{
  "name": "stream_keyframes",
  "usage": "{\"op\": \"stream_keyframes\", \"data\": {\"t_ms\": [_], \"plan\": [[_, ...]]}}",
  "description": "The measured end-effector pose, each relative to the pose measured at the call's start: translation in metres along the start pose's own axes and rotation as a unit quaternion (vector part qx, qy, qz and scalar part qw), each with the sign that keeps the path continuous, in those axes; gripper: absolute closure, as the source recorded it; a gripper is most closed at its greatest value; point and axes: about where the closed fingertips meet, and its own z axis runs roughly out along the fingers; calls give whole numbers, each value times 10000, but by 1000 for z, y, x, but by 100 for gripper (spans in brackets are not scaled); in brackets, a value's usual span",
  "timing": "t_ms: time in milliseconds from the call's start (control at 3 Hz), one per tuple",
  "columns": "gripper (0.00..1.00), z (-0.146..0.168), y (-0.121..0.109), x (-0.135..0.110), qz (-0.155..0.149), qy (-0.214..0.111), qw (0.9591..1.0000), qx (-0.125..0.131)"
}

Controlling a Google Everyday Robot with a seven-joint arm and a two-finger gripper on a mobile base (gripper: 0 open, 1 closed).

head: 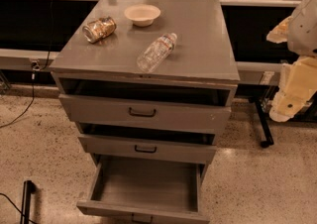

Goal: Place water bottle into bottom drawer

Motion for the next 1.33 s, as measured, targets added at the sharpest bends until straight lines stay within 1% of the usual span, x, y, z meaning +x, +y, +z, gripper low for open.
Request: {"op": "stream_keyframes", "data": {"t_ms": [333,667,1000,1333], "plan": [[0,2,-1,-3,-60,-25,10000,-29],[0,14,-6,-16,-348,-144,9991,-179],[0,43,-17,-65,-1154,-747,9884,-650],[0,59,-26,-70,-1604,-937,9798,-746]]}}
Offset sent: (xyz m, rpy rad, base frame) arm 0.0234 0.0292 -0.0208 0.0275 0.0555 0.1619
